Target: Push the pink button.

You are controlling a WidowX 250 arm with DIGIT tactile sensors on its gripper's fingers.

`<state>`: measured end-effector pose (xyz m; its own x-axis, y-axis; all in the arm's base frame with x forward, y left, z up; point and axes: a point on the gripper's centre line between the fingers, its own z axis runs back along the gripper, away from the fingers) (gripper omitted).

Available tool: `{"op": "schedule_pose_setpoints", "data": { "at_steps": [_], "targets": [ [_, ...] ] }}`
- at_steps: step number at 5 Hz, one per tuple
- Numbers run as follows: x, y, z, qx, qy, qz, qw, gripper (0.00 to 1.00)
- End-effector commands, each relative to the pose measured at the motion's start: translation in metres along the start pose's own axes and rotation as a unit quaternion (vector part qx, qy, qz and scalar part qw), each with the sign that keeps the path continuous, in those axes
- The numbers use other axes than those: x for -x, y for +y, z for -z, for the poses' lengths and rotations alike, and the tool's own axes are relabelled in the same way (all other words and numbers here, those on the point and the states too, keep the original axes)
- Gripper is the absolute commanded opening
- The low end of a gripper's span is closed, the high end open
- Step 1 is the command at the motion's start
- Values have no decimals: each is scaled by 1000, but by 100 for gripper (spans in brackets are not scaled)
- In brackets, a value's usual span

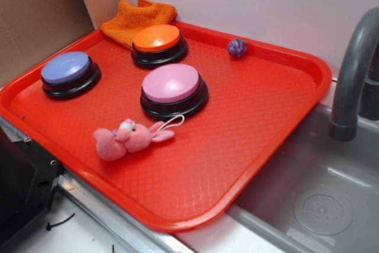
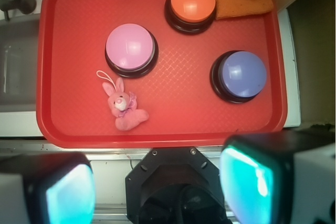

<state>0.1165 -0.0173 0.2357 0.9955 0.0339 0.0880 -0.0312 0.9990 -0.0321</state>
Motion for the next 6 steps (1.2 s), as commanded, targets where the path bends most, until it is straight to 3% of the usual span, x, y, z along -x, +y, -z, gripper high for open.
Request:
{"op": "schedule_pose_setpoints", "data": {
  "at_steps": [1,2,4,5,6],
  "targets": [
    [0,0,0,0,0,0,1000,100],
    [-45,-15,55,-26,-7,32,999,100],
    [-129,-30,145,-19,-1,33,999,100],
    [-133,-34,175,-48,17,50,997,100],
    [-130,-42,186,-33,28,71,997,100]
  ]
}}
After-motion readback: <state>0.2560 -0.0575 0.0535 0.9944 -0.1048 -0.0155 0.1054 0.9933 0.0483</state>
